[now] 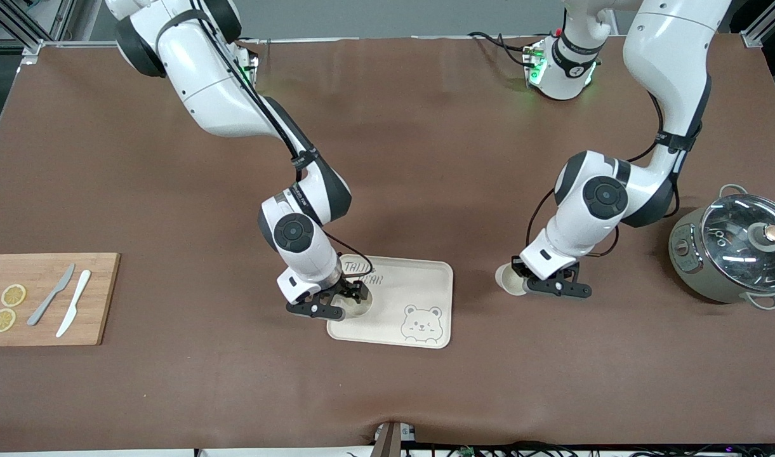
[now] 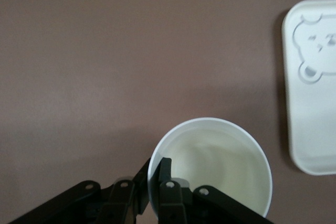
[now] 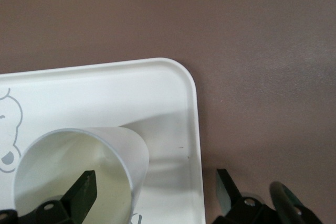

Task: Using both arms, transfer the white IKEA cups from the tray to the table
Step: 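Grasp the cups and lift the left gripper's cup off the tray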

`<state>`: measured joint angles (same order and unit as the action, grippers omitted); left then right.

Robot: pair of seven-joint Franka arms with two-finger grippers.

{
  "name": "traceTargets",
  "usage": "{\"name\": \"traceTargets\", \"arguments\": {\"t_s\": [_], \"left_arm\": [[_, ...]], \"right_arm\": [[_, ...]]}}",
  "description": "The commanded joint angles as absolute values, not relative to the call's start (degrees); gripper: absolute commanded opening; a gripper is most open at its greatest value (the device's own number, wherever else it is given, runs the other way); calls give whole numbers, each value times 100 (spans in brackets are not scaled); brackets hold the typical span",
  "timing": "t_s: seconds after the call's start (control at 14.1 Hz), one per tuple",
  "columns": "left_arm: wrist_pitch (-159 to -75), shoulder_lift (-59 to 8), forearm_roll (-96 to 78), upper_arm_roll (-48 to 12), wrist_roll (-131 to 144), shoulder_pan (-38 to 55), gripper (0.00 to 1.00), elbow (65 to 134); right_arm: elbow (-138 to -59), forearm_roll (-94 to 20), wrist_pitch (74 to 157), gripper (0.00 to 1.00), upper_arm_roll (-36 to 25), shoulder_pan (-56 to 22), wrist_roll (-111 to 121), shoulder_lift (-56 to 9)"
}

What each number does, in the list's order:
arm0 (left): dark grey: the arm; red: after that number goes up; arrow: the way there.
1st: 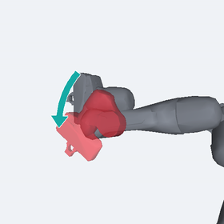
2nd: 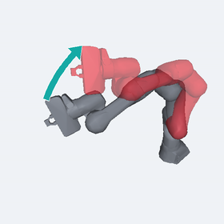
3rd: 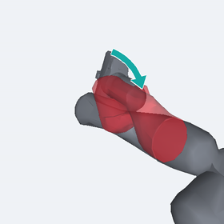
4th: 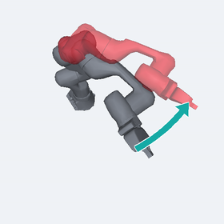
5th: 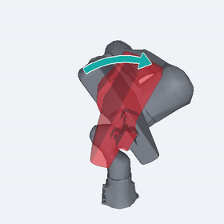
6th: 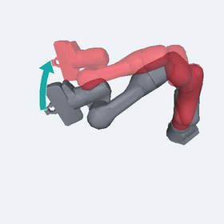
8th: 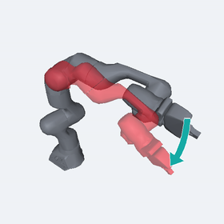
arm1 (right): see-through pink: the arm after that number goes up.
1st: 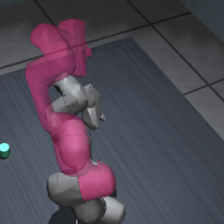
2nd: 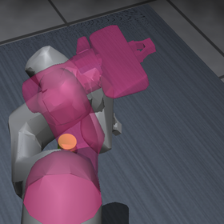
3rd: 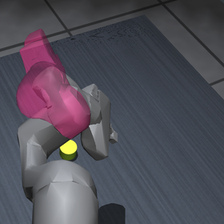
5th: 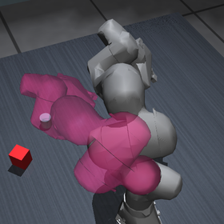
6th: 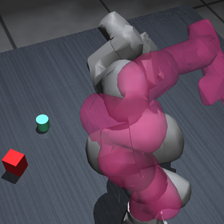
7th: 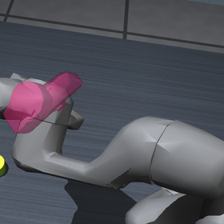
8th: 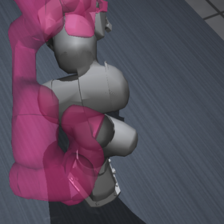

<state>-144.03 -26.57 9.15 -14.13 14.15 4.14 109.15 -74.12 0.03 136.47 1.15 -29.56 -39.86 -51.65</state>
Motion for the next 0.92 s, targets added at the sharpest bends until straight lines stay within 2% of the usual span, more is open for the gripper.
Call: {"name": "traceTargets", "arguments": {"t_s": [0.0,0.21,0.36,0.43,0.57,0.78,0.85], "left_arm": [[-14511,-2294,975,-1494,1292,308,0,11346],[-14563,-2259,1571,-1494,1257,220,0,11417],[-14904,-2259,1888,-1494,1257,80,0,11627],[-15167,-2259,2029,-1494,1257,-43,0,11767],[-15590,-2294,2249,-1494,1257,-193,0,11926],[-15732,-2382,2338,-1494,1274,-255,0,11936],[-15785,-2399,2338,-1494,1301,-246,0,11944]], "right_arm": [[-7216,132,13632,100,70,-2997,-4122,-5282],[-7216,132,13632,69,70,-2988,-4122,-5282],[-7216,132,13632,51,70,-2988,-4113,-5282],[-7216,132,13632,43,70,-2988,-4113,-5282],[-7216,132,13632,34,70,-2988,-4131,-5274],[-7216,123,13641,7,70,-2988,-4140,-5273],[-7216,123,13641,4,70,-2988,-4131,-5265]]}}
